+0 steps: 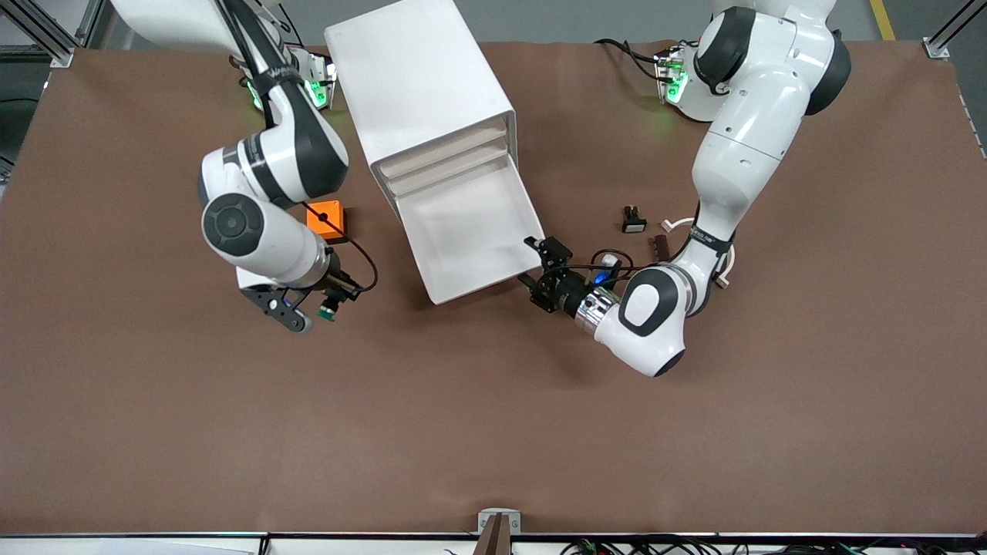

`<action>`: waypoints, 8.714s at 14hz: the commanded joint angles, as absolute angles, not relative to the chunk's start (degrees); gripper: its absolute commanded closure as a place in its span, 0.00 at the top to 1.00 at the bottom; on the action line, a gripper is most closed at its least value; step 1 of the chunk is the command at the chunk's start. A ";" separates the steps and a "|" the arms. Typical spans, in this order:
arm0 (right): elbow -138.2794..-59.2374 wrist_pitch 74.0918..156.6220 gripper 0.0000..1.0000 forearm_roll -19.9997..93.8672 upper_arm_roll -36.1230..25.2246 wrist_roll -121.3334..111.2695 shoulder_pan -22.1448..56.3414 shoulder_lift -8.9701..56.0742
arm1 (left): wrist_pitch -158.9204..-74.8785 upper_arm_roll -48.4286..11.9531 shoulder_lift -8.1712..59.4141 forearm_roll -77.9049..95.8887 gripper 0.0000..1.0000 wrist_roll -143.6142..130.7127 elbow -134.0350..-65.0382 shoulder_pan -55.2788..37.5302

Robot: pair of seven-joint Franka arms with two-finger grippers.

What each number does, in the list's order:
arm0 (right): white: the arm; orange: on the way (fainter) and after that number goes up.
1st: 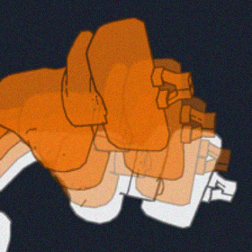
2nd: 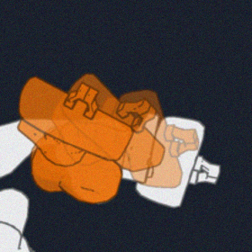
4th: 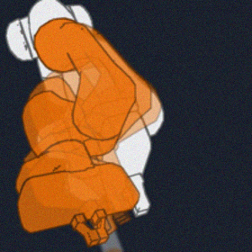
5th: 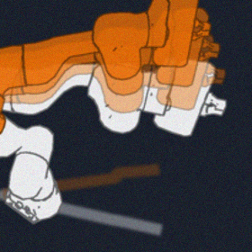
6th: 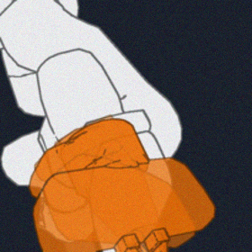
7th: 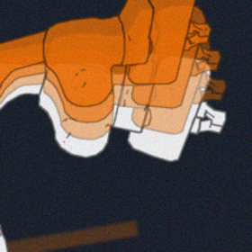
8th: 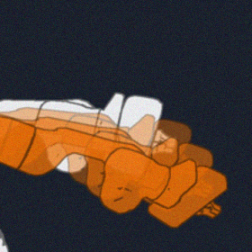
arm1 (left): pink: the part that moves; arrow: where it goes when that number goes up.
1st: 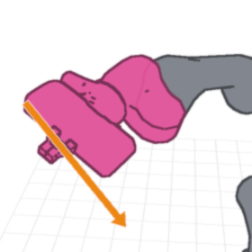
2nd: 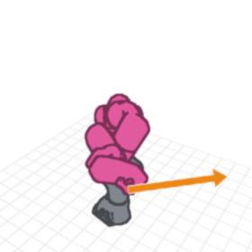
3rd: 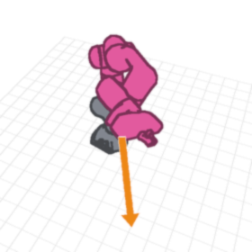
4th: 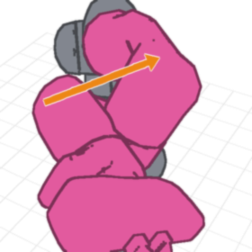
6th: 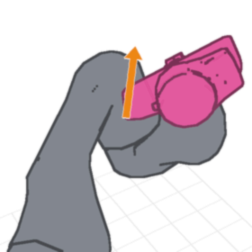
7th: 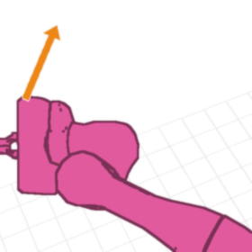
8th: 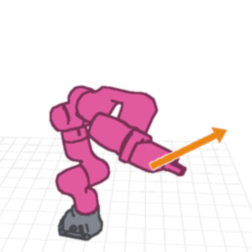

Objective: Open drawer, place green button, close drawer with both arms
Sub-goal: 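Carry the green button over the open drawer with the right gripper, then lower the green button into the drawer and open the right gripper, then push the drawer shut with the left gripper while the right gripper withdraws, then press the drawer fully into the cabinet with the left gripper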

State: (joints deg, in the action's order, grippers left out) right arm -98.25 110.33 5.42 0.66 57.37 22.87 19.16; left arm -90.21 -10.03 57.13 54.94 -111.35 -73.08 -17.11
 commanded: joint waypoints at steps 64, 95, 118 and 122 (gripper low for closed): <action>-100.65 110.24 1.00 0.35 -0.09 84.66 40.00 19.07 | -121.64 -7.65 46.41 -9.23 1.00 -83.06 -71.89 -34.28; -83.85 78.75 1.00 -3.34 -0.18 6.34 1.58 11.07 | -121.64 -7.91 48.16 -2.13 1.00 -83.23 -77.17 -45.43; -84.29 80.33 1.00 -2.90 -0.09 0.53 -2.20 11.08 | -121.64 -7.91 47.73 12.74 1.00 -83.06 -77.78 -52.56; -84.20 80.60 1.00 -2.73 -0.09 -1.23 -3.25 11.16 | -121.64 -7.73 46.24 12.57 1.00 -82.97 -77.26 -48.53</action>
